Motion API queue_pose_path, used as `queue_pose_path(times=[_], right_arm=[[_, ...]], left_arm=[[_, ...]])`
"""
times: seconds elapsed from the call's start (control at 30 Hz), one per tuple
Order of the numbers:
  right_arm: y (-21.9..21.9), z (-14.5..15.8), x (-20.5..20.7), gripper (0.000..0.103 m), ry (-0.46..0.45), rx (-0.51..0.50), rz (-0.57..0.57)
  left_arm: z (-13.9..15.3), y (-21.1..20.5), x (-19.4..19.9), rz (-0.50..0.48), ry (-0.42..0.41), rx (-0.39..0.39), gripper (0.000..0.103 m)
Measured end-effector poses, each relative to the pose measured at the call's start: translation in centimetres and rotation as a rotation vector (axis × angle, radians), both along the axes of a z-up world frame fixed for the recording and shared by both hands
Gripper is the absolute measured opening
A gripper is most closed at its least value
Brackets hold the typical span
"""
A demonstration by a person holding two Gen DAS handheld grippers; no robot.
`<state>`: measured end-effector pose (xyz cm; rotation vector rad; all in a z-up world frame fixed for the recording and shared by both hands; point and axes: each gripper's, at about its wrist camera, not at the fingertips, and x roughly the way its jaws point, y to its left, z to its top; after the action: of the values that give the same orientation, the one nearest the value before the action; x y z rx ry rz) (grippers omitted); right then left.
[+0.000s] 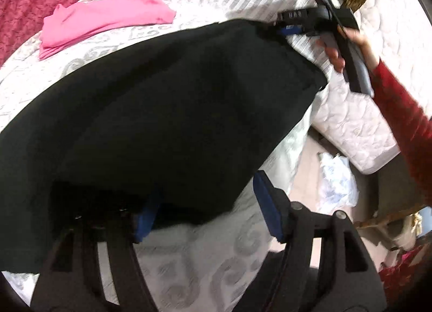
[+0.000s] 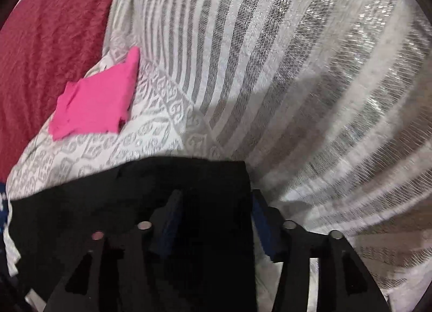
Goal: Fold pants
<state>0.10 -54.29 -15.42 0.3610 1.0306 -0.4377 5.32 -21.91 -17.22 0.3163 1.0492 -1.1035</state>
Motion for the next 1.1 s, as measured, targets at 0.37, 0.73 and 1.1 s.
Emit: queue_pose_path(times=[0.37, 0.73, 1.1], right_arm=[[1.6, -1.6, -8.3, 0.063, -0.059, 0.149, 0.046], [-0.8, -1.5, -12.9, 0.004, 0.051, 0.086, -0.041], [1.9, -4.6, -12.9, 0.055, -0.178, 0.59, -0.236]], left_arm=[[-0.5, 2.1, -3.8, 0.029, 0.002, -0.035, 0.024], [-0.3, 2.7, -2.6, 0.076, 0.075, -0.061, 0.024], [-0.5, 1.9, -2.2, 0.084, 0.089, -0.058, 0.024]])
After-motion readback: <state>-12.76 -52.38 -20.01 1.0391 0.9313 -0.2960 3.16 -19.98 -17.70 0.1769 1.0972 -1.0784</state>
